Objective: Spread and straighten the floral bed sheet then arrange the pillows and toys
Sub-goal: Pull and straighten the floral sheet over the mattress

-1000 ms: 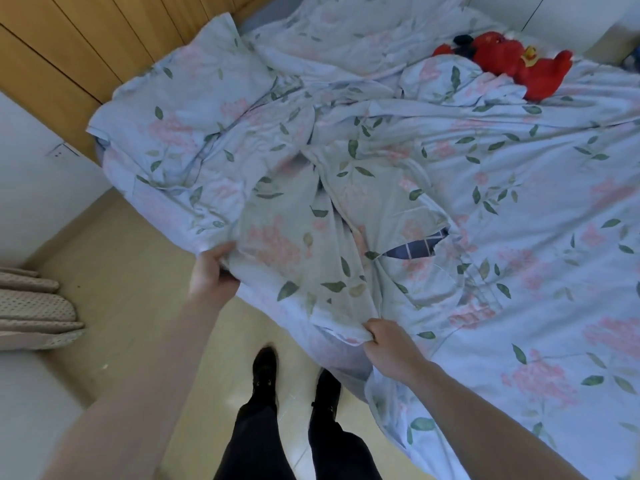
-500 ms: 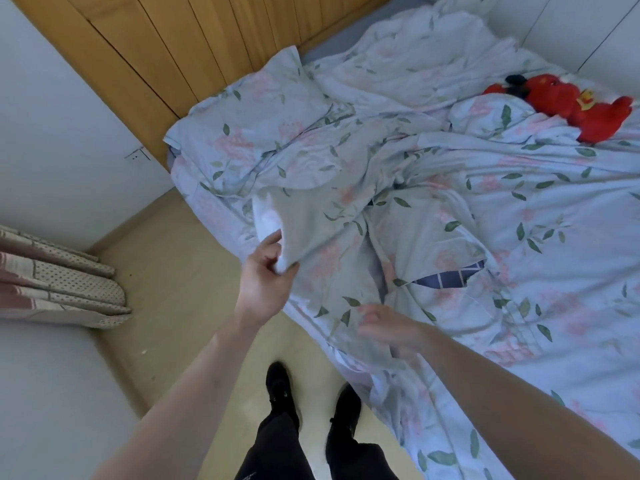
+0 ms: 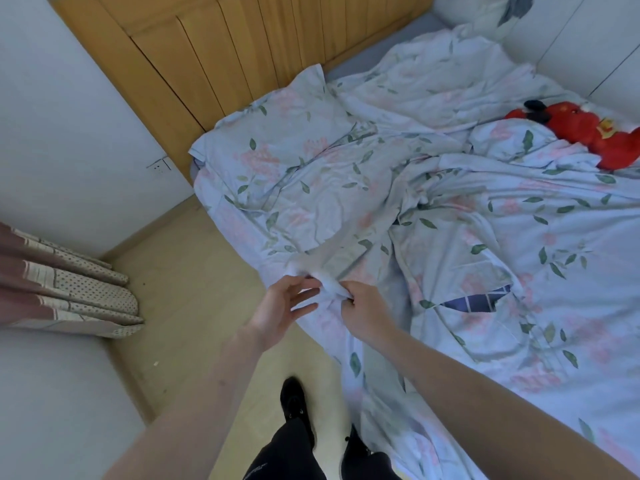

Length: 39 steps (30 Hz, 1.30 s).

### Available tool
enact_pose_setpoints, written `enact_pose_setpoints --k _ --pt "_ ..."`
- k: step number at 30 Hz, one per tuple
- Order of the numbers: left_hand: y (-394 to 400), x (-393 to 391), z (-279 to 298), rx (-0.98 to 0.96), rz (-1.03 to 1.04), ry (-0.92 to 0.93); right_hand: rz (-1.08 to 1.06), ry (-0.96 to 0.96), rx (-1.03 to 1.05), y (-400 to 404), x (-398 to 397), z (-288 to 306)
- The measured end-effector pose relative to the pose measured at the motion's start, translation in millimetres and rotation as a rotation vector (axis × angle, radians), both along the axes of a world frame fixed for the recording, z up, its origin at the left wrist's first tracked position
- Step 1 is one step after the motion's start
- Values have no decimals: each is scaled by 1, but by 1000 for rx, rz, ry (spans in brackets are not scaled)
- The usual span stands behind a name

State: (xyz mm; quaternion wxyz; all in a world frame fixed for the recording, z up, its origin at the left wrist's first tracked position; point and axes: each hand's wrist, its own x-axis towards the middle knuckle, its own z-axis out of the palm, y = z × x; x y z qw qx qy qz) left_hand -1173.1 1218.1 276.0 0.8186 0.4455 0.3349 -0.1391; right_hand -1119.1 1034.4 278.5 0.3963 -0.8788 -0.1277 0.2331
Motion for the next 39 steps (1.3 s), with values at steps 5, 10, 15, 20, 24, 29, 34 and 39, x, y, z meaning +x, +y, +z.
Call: enact_pose_setpoints --k 5,10,15,20,24,29,34,39 --pt "26 2 -48 217 -101 292 -111 19 82 23 4 9" --pt "24 15 -64 23 -153 418 -178 3 129 34 6 25" --pt "26 58 -54 -225 77 212 -252 17 83 26 7 36" --pt "59 65 -31 296 -37 147 -229 19 -54 12 5 32" --pt "124 68 2 652 -121 -47 -31 126 -168 30 -6 14" --pt "182 88 54 958 -347 -283 221 350 -152 61 -5 3" --pt "201 89 74 1022 -495 -339 227 207 -175 75 45 10" --pt "198 87 82 989 -461 -290 182 0 -156 93 105 21"
